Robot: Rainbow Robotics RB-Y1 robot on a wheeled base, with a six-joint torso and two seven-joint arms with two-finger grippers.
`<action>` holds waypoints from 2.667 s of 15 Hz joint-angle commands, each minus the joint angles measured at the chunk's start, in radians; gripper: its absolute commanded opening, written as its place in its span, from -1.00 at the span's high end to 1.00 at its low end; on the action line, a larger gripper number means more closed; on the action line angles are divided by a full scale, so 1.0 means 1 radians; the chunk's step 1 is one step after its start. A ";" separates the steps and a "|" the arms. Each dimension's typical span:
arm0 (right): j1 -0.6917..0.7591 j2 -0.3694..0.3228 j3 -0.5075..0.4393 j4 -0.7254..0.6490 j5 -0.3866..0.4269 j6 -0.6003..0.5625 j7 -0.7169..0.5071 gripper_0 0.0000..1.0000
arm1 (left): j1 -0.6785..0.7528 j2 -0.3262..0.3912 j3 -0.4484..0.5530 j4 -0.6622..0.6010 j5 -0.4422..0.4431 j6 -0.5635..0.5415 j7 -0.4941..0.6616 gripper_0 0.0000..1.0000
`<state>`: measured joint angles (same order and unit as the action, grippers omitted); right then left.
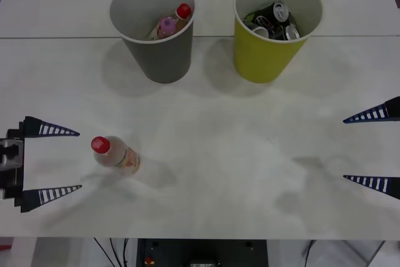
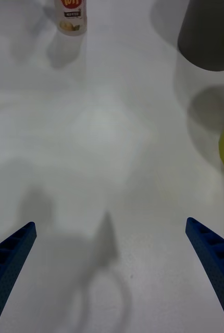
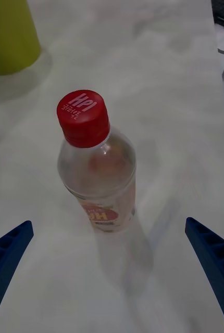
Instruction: Put the can into the green bin and the plastic bottle into the gray bin
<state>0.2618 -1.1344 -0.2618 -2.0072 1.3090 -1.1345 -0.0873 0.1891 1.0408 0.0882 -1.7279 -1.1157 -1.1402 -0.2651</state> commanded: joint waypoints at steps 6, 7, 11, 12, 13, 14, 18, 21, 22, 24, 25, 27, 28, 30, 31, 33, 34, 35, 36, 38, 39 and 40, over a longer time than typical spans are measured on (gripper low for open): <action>0.000 0.000 0.000 0.000 0.000 0.000 0.000 -1.00 | -0.077 -0.051 -0.171 0.241 0.223 0.007 -0.272 -1.00; 0.000 0.000 0.000 0.000 0.000 0.000 0.000 -1.00 | -0.076 -0.071 -0.171 0.254 0.224 0.005 -0.281 -1.00; 0.000 0.000 0.000 0.000 0.000 0.000 0.000 -1.00 | -0.085 -0.134 -0.171 0.297 0.234 0.005 -0.304 -1.00; 0.000 0.000 0.000 0.000 0.000 0.000 0.000 -1.00 | -0.091 -0.150 -0.171 0.312 0.234 0.007 -0.312 -1.00; 0.000 0.000 0.000 0.000 0.000 0.000 0.000 -1.00 | -0.099 -0.163 -0.171 0.329 0.234 0.002 -0.322 -1.00; 0.000 0.000 0.000 0.000 0.000 0.000 0.000 -1.00 | -0.108 -0.179 -0.171 0.344 0.234 -0.004 -0.332 -1.00; 0.000 0.000 0.000 0.000 0.000 0.000 0.000 -1.00 | -0.114 -0.228 -0.171 0.353 0.235 -0.004 -0.349 -1.00; 0.000 0.000 0.000 0.000 0.000 0.000 0.000 -1.00 | -0.117 -0.266 -0.171 0.357 0.235 0.005 -0.350 -1.00; 0.000 0.000 0.000 0.000 0.000 0.000 0.000 -1.00 | -0.122 -0.278 -0.171 0.364 0.235 0.005 -0.350 -1.00; 0.000 0.000 0.000 0.000 0.000 0.000 0.000 -1.00 | -0.137 -0.303 -0.171 0.375 0.226 0.005 -0.350 -1.00; 0.000 0.000 0.000 0.000 0.000 0.000 0.000 -1.00 | -0.145 -0.320 -0.171 0.378 0.212 0.005 -0.349 -1.00; 0.000 0.000 0.000 0.000 0.000 0.000 0.000 -1.00 | -0.160 -0.340 -0.171 0.396 0.209 0.005 -0.349 -1.00; 0.000 0.000 0.000 0.000 0.000 0.000 0.000 -1.00 | -0.165 -0.351 -0.171 0.403 0.204 0.005 -0.349 -1.00; 0.000 0.000 0.000 0.000 0.000 0.000 0.000 -1.00 | -0.174 -0.369 -0.171 0.407 0.192 0.005 -0.345 -1.00; 0.000 0.000 0.000 0.000 0.000 0.000 0.000 -1.00 | -0.178 -0.378 -0.171 0.412 0.192 0.005 -0.344 -1.00; 0.000 0.000 0.000 0.000 0.000 0.000 0.000 -1.00 | -0.188 -0.392 -0.171 0.424 0.191 0.005 -0.344 -1.00; 0.000 0.000 0.000 0.000 0.000 0.000 0.000 -1.00 | -0.191 -0.395 -0.171 0.427 0.189 0.005 -0.344 -1.00; 0.000 0.000 0.000 0.000 0.000 0.000 0.000 -1.00 | -0.192 -0.395 -0.171 0.429 0.189 0.005 -0.342 -0.53; 0.000 0.000 0.000 0.000 0.000 0.000 0.000 -1.00 | -0.191 -0.395 -0.171 0.429 0.189 0.005 -0.342 0.31; 0.000 0.000 0.000 0.000 0.000 0.000 0.000 -1.00 | -0.192 -0.395 -0.171 0.429 0.189 -0.001 -0.341 0.99; 0.000 0.000 0.000 0.000 0.000 0.000 0.000 -1.00 | -0.194 -0.395 -0.171 0.429 0.189 -0.001 -0.341 1.00; 0.000 0.000 0.000 0.000 0.000 0.000 0.000 -1.00 | -0.194 -0.395 -0.171 0.429 0.189 -0.001 -0.339 1.00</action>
<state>0.2618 -1.1344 -0.2618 -2.0072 1.3090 -1.1345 -0.0873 -0.0044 0.6457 -0.0829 -1.2991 -0.9264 -1.1407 -0.6056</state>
